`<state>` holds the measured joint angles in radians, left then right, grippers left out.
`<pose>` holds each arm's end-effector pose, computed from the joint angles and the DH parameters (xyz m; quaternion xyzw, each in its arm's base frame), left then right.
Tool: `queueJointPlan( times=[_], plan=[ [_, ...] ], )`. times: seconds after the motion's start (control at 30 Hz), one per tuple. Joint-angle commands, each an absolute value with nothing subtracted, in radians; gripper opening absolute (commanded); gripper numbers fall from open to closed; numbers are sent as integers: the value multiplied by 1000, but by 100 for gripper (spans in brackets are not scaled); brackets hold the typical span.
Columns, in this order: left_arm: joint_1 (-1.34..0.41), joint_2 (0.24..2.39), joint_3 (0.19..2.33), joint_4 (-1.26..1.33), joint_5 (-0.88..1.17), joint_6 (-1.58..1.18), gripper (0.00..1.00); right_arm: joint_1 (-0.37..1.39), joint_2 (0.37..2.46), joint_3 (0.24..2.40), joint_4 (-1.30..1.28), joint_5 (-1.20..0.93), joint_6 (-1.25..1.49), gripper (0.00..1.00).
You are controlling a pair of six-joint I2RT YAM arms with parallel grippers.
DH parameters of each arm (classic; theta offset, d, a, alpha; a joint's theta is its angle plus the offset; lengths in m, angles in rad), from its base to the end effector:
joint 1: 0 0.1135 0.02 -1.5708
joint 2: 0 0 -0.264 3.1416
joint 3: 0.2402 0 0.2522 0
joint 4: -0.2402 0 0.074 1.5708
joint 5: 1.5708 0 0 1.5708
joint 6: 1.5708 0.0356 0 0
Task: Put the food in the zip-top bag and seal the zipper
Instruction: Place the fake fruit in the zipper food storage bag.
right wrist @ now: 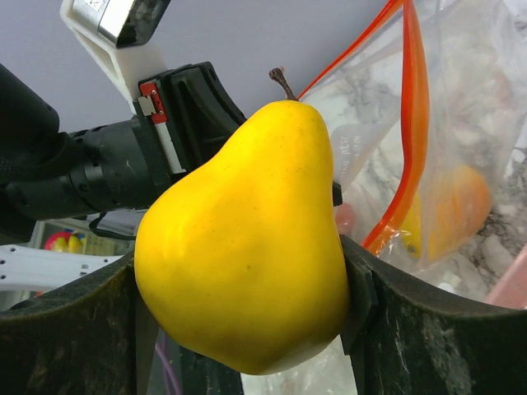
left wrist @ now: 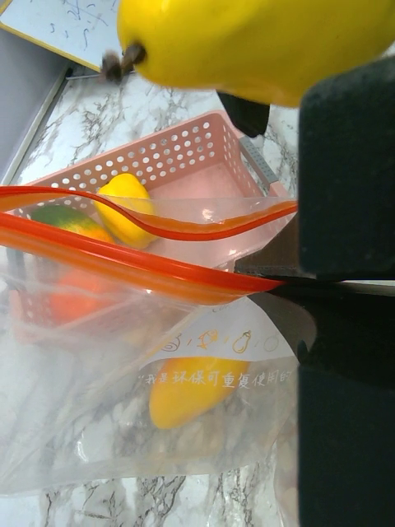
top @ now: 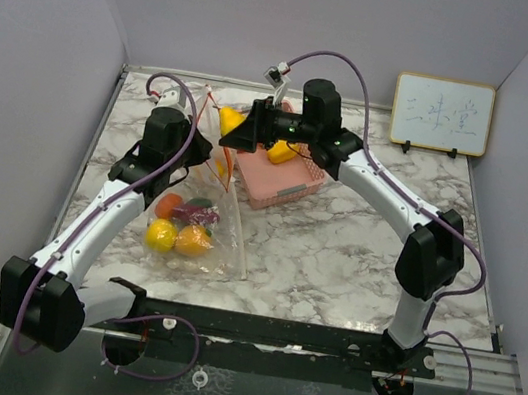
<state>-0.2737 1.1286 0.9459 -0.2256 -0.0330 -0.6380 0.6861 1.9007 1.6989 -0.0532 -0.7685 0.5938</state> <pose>0.2500 -0.0690 0.3231 -0.1603 0.8202 -0.2293 0.4990 0.3355 0.3067 0.3478 -0.2628 0.7222 0.5764 0.2776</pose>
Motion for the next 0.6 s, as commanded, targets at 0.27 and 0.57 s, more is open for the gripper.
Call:
queueJointPlan(
  times=[0.27,0.57],
  plan=[
    [-261,1092,894,-103,34,-617,0,696,2016,1715,180,-941,882,37],
    [-261,1091,903,-80,76,-630,0,704,2076,1778,25,-736,891,37]
  ],
)
